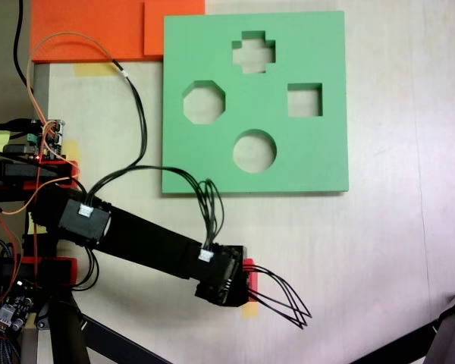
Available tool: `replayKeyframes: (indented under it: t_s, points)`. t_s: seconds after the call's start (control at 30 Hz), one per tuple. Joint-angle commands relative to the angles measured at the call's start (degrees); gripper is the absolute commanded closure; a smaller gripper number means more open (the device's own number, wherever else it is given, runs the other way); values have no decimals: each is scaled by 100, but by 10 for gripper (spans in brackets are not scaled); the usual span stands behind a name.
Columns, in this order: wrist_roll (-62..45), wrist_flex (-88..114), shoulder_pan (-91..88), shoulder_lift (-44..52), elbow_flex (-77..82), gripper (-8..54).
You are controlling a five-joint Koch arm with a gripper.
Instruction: Put the square block into the corresponding hole
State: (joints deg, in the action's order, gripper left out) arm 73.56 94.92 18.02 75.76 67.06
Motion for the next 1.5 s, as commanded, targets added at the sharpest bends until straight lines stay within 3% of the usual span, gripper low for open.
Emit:
replayKeyframes:
  t_s: [0.0,0.23,0.67,0.8,0.97,1.47]
  points:
    - [817,396,-229,527,-185,298]
    - [2988,404,-1995,439,-1090,303]
    - [4184,105,-4307,-993,-3146,303]
    - [5449,-141,-4720,-1389,-3375,303]
    - [5458,-308,-4790,-2065,-4184,303]
    - [4825,-1292,-4904,-2628,-4315,302]
